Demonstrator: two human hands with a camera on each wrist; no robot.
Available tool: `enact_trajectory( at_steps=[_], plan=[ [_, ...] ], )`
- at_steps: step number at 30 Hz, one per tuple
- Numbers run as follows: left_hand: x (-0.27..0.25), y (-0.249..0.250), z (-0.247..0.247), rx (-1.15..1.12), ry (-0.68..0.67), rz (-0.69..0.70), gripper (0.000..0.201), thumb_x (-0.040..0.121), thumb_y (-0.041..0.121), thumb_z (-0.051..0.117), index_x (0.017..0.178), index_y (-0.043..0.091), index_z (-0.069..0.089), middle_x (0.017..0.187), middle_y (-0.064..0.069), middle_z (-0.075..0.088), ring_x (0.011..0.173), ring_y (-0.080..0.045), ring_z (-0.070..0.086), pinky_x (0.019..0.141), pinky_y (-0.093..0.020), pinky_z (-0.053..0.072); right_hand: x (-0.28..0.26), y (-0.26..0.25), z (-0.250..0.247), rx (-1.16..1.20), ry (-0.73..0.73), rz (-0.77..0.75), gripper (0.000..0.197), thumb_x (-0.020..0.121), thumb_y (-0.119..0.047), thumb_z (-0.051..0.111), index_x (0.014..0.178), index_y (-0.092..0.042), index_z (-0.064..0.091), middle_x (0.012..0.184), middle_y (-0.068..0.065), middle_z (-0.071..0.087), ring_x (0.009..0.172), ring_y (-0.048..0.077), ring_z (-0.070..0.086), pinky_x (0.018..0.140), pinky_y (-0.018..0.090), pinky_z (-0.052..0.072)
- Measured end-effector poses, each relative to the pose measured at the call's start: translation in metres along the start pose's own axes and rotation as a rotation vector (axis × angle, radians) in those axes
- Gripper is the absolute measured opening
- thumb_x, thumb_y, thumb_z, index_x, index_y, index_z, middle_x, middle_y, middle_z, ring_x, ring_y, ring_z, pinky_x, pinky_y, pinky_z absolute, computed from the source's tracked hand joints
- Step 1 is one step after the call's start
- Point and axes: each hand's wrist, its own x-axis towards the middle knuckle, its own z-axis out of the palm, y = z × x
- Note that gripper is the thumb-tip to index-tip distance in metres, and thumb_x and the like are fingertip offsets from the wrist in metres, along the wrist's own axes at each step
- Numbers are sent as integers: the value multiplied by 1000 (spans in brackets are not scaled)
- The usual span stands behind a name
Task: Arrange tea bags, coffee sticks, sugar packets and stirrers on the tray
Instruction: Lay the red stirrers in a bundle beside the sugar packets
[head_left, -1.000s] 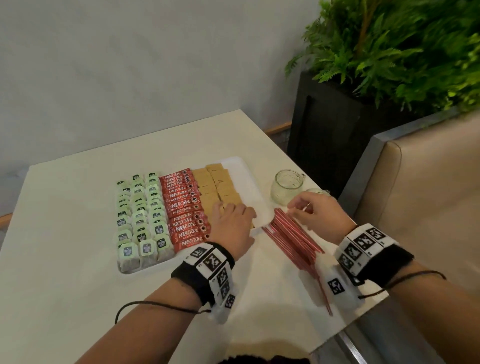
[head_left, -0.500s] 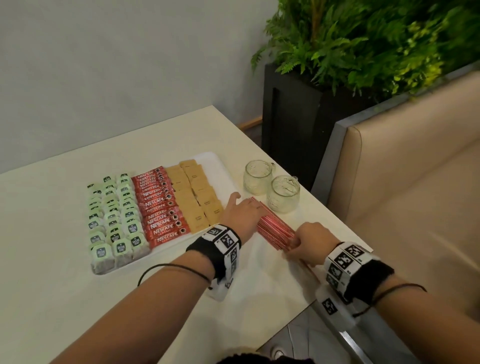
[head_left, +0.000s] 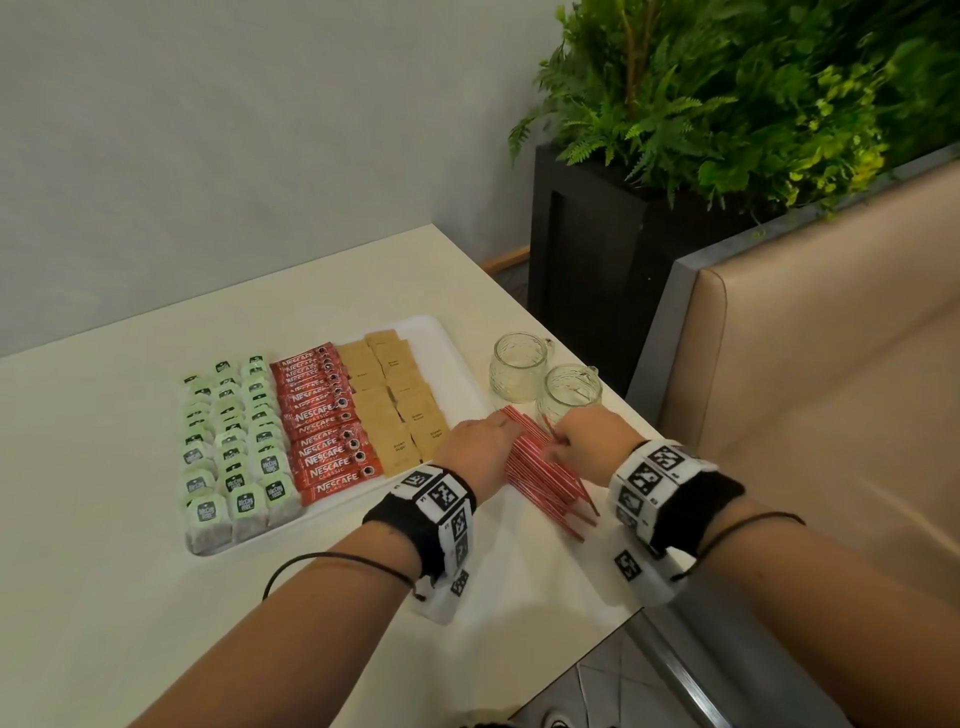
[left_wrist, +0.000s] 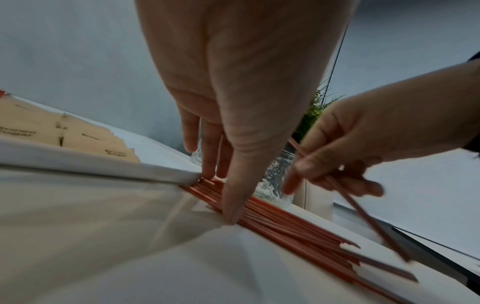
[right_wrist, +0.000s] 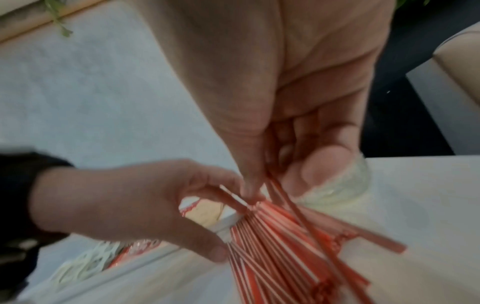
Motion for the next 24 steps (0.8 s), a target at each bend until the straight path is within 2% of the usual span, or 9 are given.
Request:
enact_trajectory(
  at_steps=[3,6,9,11,13,15,18,22,24],
  plan=[
    [0,-3,-1,75,48,-54,49,90,21,62,137,21,46,132,-1,53,119,-21,51,98,-34,41,5,-10,8,-14,88,13,37,87,-51,63,86,-14,67,78,-2,64,72,14,61,66,27,50],
    [0,-8,-4,132,32,-84,60,86,17,66,141,20,41,135,-1,50,124,-22,47,100,-35,38,1,-7,17,-75,61,82,47,75,-65,67,73,-19,55,69,-5,56,63,11,55,57,24,45],
    [0,-11,-4,184,-2,-160,61,86,16,68,141,18,40,137,-2,49,125,-23,47,100,-36,39,0,-9,27,-183,-5,114,71,60,-79,67,93,-17,55,94,0,56,83,15,57,73,29,52],
    [0,-12,-4,196,-10,-207,57,87,14,65,139,17,41,136,-3,49,124,-23,47,100,-37,40,3,-13,35,-199,6,97,84,60,-76,70,113,-14,50,113,4,48,103,20,50,85,35,50],
    [0,-14,-5,220,-19,-230,52,90,10,58,139,16,41,136,-4,48,124,-25,46,100,-38,40,4,-15,43,-156,38,79,88,63,-69,73,122,-11,46,121,6,44,111,22,45,90,38,48],
    [-1,-21,-8,243,-29,-264,51,90,7,53,139,15,40,135,-5,48,124,-26,46,100,-38,39,3,-14,46,-126,41,69,83,67,-64,74,123,-10,46,122,7,45,111,23,48,90,38,48],
    [0,-29,-13,247,-41,-292,52,90,13,58,139,15,39,135,-5,47,124,-26,46,100,-39,37,4,-13,44,-135,27,70,78,69,-63,74,120,-11,47,118,6,46,104,23,53,86,37,50],
    [2,-23,-12,113,-30,-139,69,86,16,68,146,20,34,146,-3,40,130,-24,43,105,-39,36,10,-11,42,-103,42,73,69,73,-57,73,121,-14,49,115,4,45,99,23,57,84,36,50],
    [3,-16,-12,38,-65,-19,79,84,8,69,150,23,29,156,-2,29,139,-24,35,111,-40,32,12,-9,43,-105,44,74,63,77,-52,72,123,-14,50,114,4,47,98,22,59,83,34,50]
  ],
)
